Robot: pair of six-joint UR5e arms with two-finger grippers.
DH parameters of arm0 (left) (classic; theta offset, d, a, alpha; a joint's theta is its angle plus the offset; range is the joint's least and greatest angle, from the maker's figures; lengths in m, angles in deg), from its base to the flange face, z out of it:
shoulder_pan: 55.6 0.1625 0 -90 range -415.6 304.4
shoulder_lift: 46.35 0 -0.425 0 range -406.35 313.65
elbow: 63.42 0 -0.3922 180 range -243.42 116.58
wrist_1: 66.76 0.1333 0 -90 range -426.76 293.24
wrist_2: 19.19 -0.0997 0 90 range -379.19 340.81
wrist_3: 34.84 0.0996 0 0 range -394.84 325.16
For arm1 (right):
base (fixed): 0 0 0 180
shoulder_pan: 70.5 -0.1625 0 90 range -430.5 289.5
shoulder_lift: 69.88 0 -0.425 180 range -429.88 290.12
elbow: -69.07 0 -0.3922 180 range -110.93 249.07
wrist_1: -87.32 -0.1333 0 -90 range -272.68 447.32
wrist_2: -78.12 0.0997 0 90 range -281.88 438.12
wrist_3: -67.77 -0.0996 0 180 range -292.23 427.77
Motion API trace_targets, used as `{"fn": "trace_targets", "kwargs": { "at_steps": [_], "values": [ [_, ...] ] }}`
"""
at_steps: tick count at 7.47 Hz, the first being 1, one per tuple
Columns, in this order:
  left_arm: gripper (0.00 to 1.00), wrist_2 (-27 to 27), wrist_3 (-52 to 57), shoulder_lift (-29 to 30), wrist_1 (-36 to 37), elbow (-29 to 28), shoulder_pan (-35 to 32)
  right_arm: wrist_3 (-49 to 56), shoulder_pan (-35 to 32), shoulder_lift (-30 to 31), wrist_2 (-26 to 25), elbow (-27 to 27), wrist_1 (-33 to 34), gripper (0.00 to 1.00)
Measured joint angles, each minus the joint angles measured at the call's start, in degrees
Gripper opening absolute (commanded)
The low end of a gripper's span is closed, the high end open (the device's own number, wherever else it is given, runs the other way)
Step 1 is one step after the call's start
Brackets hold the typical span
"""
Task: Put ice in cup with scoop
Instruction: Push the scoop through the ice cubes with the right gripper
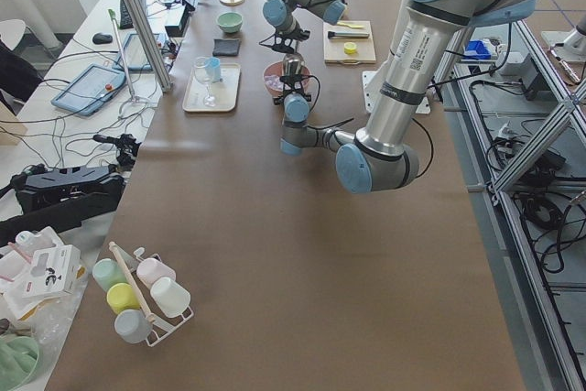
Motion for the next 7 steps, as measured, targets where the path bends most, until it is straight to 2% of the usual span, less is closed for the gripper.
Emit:
{"fn": "trace_targets", "kwargs": {
  "at_steps": [5,7],
  "values": [
    [0.97,0.00,-0.34,0.00,-0.06,0.00,-0.09,-2.29,0.33,4.85,-1.19,7.71,-3.47,0.00],
    [0.97,0.00,-0.35,0.00,-0.06,0.00,-0.11,-2.62,0.36,5.79,-1.67,8.78,-5.65,0.00]
  ]
}}
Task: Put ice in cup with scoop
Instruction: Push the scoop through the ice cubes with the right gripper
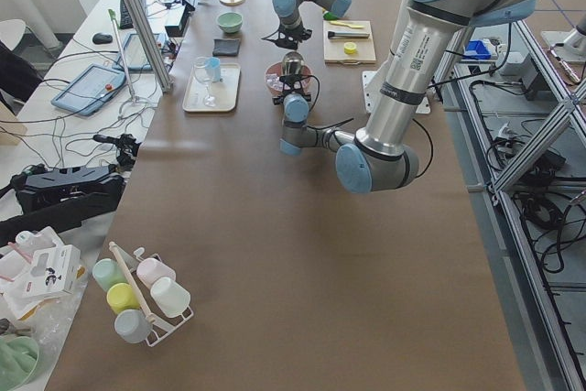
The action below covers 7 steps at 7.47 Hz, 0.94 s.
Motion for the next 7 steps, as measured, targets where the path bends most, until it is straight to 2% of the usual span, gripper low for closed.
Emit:
{"fn": "trace_targets", "kwargs": {
  "at_steps": [3,7],
  "values": [
    [0.97,0.00,-0.25,0.00,0.00,0.00,0.00,-0.06,0.11,1.42,-0.17,1.29,-2.62,0.00],
    [0.97,0.00,-0.69,0.00,0.00,0.00,-0.05,-0.18,1.31,5.23,-1.84,7.22,-4.01,0.00]
  ]
}}
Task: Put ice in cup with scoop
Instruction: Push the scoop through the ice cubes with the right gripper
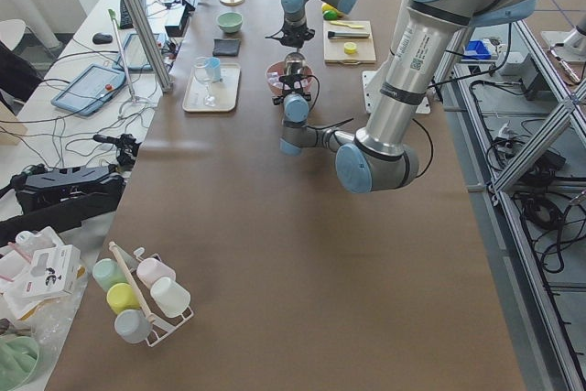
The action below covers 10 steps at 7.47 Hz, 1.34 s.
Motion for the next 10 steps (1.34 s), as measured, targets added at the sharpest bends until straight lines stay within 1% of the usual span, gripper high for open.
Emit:
{"fn": "trace_targets", "kwargs": {
  "at_steps": [5,7,10],
  "values": [
    [0.97,0.00,-0.09,0.00,-0.37,0.00,-0.12,0.12,0.10,1.69,-0.64,0.74,-3.70,0.00],
    [0.97,0.00,-0.10,0.00,-0.53,0.00,-0.13,0.13,0.11,1.94,-0.70,1.21,-4.22,0.00],
    [0.97,0.00,-0.11,0.00,-0.59,0.00,-0.20,0.13,0.15,4.14,-0.72,4.96,-4.35,0.00]
  ]
}}
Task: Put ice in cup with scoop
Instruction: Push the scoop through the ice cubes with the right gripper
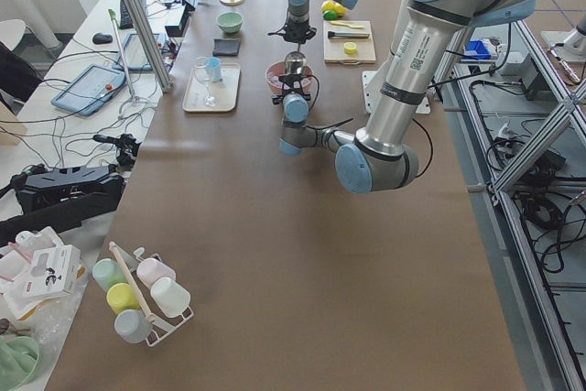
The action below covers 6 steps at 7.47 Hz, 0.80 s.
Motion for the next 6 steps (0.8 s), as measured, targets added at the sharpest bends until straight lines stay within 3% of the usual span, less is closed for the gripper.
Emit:
{"fn": "trace_targets", "kwargs": {
  "at_steps": [6],
  "values": [
    [0.97,0.01,-0.56,0.00,-0.02,-0.07,-0.17,-0.17,0.00,2.90,-0.11,1.71,-6.74,0.00]
  ]
}}
